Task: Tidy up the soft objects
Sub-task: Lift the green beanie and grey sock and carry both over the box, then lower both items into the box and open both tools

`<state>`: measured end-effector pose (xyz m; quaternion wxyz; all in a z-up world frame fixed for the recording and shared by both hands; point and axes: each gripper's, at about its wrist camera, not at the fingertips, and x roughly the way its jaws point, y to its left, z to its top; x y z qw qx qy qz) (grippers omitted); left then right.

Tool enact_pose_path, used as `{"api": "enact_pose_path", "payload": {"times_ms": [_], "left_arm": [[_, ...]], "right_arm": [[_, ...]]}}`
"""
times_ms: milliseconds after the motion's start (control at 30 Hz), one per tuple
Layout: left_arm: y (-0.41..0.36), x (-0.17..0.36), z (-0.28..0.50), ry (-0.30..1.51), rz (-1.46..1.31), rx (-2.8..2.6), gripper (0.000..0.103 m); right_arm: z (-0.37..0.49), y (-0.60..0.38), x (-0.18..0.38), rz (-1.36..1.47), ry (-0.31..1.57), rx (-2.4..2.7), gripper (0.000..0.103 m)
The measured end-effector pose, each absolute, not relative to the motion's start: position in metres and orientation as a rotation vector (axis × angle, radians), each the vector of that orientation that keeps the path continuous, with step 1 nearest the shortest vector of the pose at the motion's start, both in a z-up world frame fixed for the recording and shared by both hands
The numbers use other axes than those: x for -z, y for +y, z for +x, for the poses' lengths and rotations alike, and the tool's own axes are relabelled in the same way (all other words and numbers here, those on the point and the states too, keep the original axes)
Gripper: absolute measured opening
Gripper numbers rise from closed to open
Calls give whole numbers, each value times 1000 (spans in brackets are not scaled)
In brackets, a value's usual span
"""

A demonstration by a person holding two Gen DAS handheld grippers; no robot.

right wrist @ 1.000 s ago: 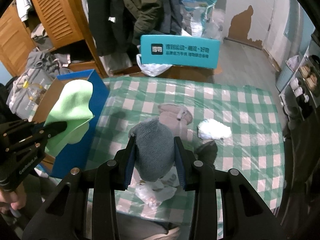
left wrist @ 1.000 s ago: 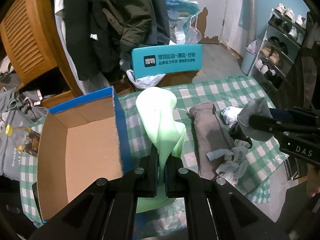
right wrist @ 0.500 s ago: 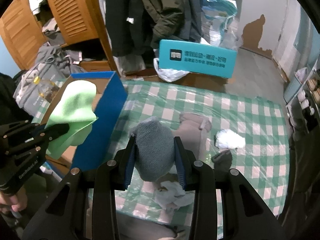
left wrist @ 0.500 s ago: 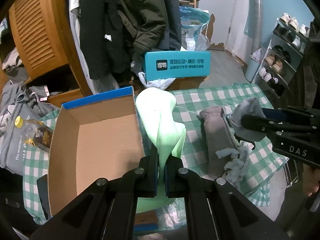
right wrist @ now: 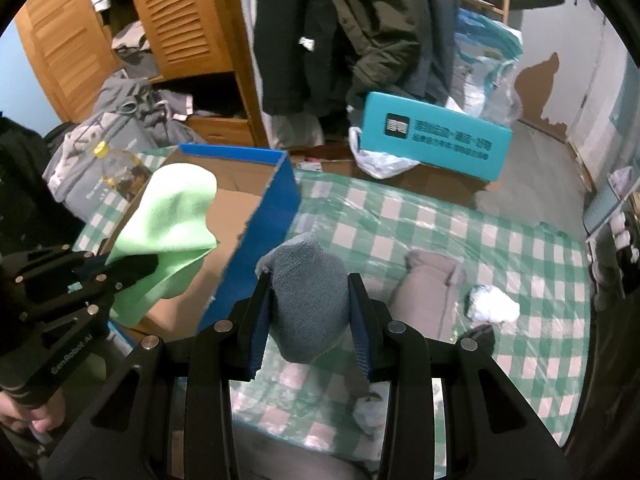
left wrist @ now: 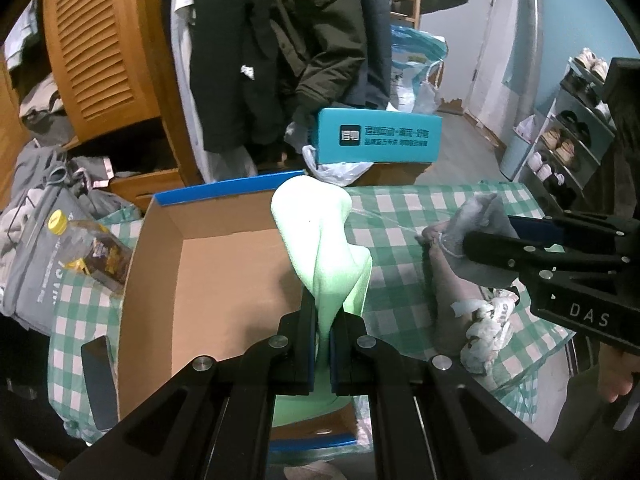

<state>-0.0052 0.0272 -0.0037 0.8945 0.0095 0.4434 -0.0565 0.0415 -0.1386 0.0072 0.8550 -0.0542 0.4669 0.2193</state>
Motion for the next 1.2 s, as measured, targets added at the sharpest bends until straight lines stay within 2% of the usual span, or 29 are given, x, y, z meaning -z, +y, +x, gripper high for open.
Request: {"api": "enact_pose_path", "payload": {"times_ms": [533,1200], "left_arm": [[80,14,-11,936,-34,39,5],[119,55,-2,1042,-73,-38,5]], "right_arm": [[42,-66,0,-180,1005,-558,35],[49,-4,48,-233,1138,-628,35]]}}
